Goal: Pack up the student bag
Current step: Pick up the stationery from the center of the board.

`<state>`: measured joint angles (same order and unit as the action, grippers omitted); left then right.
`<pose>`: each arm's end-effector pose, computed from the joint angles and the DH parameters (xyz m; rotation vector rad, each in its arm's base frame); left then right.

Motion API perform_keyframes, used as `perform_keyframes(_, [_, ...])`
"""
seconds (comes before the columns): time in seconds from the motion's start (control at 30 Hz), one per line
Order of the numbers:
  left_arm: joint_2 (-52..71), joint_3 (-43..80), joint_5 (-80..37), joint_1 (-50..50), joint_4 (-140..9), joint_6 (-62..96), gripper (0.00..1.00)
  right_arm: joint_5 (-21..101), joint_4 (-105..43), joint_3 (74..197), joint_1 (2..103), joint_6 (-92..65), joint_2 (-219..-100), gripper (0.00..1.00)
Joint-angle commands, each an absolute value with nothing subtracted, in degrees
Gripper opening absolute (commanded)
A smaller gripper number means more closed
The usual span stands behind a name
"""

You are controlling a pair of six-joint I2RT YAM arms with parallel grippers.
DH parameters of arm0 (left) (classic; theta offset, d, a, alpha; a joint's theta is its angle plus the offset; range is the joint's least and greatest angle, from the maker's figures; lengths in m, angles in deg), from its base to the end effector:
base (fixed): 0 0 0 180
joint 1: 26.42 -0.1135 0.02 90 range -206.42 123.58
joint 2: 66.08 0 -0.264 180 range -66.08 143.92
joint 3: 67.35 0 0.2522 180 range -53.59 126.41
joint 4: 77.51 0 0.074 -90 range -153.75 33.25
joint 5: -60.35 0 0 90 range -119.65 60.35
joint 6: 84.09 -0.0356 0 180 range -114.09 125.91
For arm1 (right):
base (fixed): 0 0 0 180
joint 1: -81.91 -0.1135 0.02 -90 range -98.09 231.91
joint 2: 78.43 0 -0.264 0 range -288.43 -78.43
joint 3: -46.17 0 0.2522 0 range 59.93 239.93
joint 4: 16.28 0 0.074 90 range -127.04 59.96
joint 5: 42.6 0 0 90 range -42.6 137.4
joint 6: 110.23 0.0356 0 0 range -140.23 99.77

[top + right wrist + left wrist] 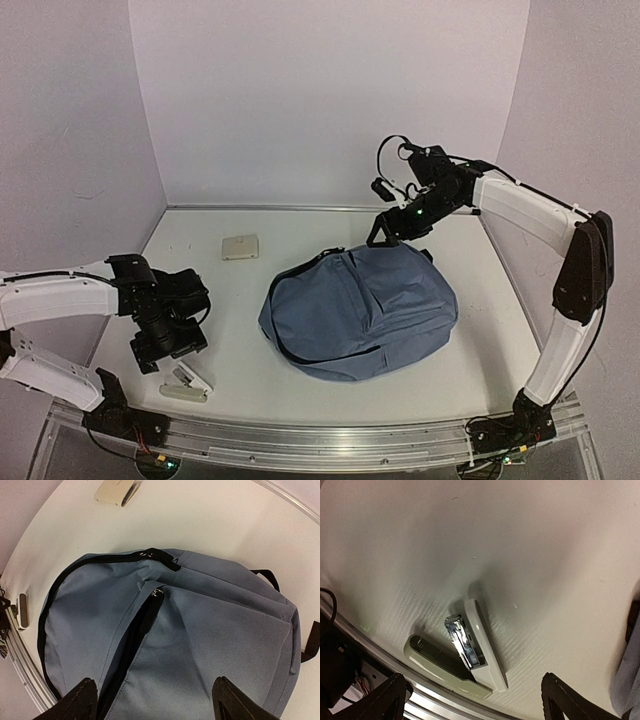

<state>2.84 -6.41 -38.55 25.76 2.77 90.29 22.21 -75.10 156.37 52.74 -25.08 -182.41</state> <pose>0.1136 -0.1373 0.2157 -0.8314 2.8677 0.0439 0.3410 0.2077 0.3126 -0.9125 2.3362 0.7246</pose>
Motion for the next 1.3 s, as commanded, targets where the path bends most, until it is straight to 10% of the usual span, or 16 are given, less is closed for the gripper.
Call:
perform_keyframes(0.0, [2.56, -8.66, -41.64, 25.62, 3.41, 103.97, 0.93, 21.48, -74.76, 158.12, 52.73, -24.54, -181.26, 0.79])
perform_keyframes(0.33, [7.42, -13.24, -39.93, 25.61, -9.44, 105.31, 0.72, 21.57, -74.9, 157.83, 52.68, -24.28, -180.92, 0.79])
perform_keyframes(0.97, [11.53, -17.28, -40.63, 25.57, -17.87, 109.52, 0.62, 22.22, -75.39, 158.11, 52.7, -24.42, -180.46, 0.8])
perform_keyframes(1.27, [14.47, -13.2, -45.53, 20.51, -20.96, 101.53, 0.38, 20.67, -75.55, 158.05, 52.71, -23.95, -180.73, 0.8])
